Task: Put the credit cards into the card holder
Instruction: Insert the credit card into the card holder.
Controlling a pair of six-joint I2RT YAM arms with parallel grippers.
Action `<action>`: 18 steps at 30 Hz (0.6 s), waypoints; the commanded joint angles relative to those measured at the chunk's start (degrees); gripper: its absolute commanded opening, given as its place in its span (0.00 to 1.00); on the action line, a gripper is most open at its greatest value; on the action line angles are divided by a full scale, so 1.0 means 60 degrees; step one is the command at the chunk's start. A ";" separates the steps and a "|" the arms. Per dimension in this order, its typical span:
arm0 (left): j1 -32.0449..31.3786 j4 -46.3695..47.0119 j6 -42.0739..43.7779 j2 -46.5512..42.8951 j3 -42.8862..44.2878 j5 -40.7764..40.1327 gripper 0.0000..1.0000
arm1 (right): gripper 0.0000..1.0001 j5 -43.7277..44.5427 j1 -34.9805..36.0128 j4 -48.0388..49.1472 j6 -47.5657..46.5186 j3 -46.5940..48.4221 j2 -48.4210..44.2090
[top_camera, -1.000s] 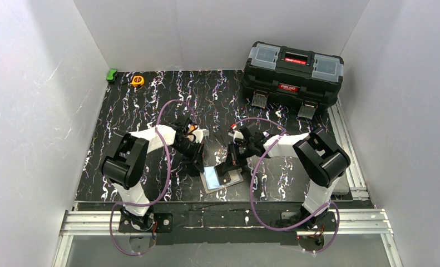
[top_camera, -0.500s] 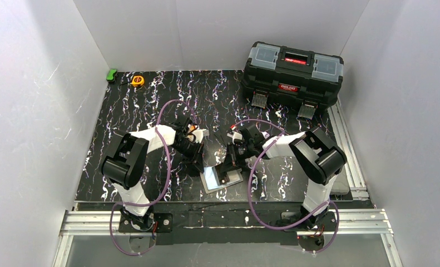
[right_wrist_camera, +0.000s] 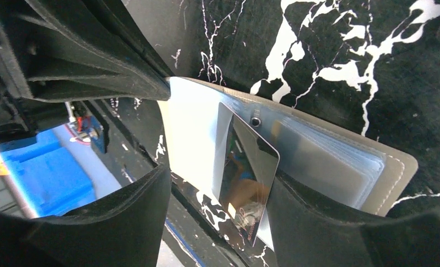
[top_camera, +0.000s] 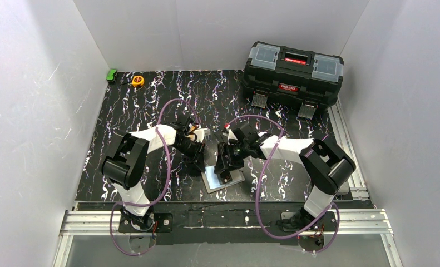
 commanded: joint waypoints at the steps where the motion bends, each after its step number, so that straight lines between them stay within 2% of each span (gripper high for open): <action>1: 0.0049 -0.0358 0.0346 -0.0453 0.0195 0.0200 0.00 | 0.70 0.2286 0.0331 -0.2678 -0.0861 0.0380 0.0035; 9: 0.0110 -0.0283 0.1365 -0.0355 0.0086 0.1171 0.00 | 0.71 0.2572 0.0523 -0.3518 -0.1190 0.0754 -0.0365; 18: 0.0141 -0.0369 0.1078 -0.0529 0.0207 0.0662 0.00 | 0.73 0.2438 0.0524 -0.4363 -0.1362 0.0967 -0.0799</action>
